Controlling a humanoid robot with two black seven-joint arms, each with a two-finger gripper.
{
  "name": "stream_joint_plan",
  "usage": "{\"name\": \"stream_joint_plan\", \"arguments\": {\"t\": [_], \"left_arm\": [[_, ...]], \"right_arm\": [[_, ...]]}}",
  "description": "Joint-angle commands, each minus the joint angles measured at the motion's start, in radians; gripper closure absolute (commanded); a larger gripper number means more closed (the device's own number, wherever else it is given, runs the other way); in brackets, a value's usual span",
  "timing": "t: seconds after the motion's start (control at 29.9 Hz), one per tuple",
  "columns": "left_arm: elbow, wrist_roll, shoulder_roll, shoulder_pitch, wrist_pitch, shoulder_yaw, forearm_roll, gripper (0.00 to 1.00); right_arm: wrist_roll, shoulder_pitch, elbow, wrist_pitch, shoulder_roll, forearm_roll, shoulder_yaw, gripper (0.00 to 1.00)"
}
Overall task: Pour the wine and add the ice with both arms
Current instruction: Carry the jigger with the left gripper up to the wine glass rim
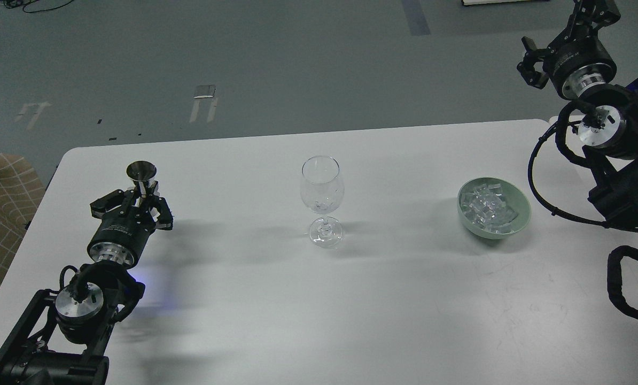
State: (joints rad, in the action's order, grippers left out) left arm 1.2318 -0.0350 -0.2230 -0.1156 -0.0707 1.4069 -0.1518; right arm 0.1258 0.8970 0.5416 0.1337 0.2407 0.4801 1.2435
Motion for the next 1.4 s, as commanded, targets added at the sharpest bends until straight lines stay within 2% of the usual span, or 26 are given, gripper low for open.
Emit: {"name": "stream_joint_plan", "arguments": {"t": [0.0,0.1,0.5,0.67,0.87,1.0,1.37], "left_arm": [[0.028,-0.013,0.010,-0.032,0.011,-0.002,0.000,0.98],[0.081,-0.016,0.010,-0.025,0.038,-0.025,0.000,0.98],[0.133,-0.016,0.056,-0.036,0.054,-0.062,0.000,1.00],[0.205,-0.051,0.057,-0.038,0.112,-0.072,0.000,1.00],[0.239,-0.052,0.076,-0.058,0.132,-0.138,0.000,1.00],[0.276,-0.055,0.077,-0.058,0.175,-0.169,0.001,1.00],[0.284,-0.057,0.103,-0.121,0.236,-0.194,0.001,1.00]], "right_arm": [[0.000,0.003,0.000,0.000,0.000,0.000,0.001,0.00],[0.000,0.005,0.000,0.000,0.000,-0.002,0.002,0.00],[0.000,0.003,0.000,0.000,0.000,-0.003,0.005,0.00],[0.000,-0.004,0.001,0.000,0.008,-0.003,0.005,0.00],[0.000,-0.007,0.001,0.000,0.009,-0.003,0.004,0.00],[0.000,-0.007,0.001,0.000,0.009,-0.005,0.004,0.00],[0.000,-0.009,0.001,0.000,0.035,-0.006,0.005,0.00]]}}
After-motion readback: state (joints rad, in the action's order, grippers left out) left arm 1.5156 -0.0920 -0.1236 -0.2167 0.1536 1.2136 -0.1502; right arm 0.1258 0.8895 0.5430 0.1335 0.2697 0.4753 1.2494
